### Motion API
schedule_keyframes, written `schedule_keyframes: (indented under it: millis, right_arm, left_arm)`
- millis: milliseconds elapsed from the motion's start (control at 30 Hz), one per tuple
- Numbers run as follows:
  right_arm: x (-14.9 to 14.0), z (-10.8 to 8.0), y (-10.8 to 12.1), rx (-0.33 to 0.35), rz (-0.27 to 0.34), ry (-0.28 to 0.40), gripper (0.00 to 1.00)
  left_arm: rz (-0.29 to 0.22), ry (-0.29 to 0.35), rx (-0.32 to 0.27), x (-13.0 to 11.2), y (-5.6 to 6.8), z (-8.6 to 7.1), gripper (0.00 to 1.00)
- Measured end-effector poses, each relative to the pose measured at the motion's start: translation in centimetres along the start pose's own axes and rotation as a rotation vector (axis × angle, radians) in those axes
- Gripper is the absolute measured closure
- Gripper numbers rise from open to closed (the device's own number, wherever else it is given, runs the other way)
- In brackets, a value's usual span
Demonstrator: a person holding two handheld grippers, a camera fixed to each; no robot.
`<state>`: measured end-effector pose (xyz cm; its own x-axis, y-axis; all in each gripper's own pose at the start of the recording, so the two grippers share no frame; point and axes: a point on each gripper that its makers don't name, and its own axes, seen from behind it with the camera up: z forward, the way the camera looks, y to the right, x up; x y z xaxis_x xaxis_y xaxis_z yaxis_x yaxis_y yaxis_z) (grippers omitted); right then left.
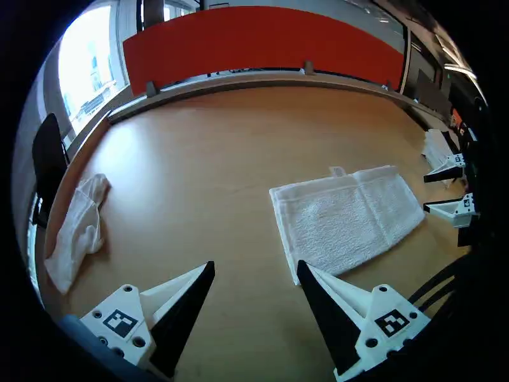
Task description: Fold towel
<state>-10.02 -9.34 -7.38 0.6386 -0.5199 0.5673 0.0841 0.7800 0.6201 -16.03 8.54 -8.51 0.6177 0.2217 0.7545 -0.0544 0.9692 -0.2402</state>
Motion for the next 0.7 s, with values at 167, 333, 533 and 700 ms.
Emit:
schedule_keyframes:
  millis: [167, 333, 533, 700]
  right_arm:
    - [0.4, 0.3, -0.4, 0.015, -0.012, -0.001, 0.06]
    - [0.7, 0.6, -0.9, 0.027, -0.026, -0.002, 0.06]
    - [0.9, 1.0, -1.3, 0.037, -0.038, -0.004, 0.06]
    - [0.7, 1.1, -1.5, 0.043, -0.043, -0.008, 0.06]
  left_arm:
    - [-0.018, 0.003, 0.015, -0.4, -0.7, -0.5, 0.04]
    - [-0.030, 0.003, 0.030, -0.8, -1.5, -1.1, 0.04]
    - [-0.046, 0.002, 0.046, -1.3, -2.4, -1.8, 0.04]
    - [-0.053, 0.003, 0.058, -1.7, -3.2, -2.4, 0.04]
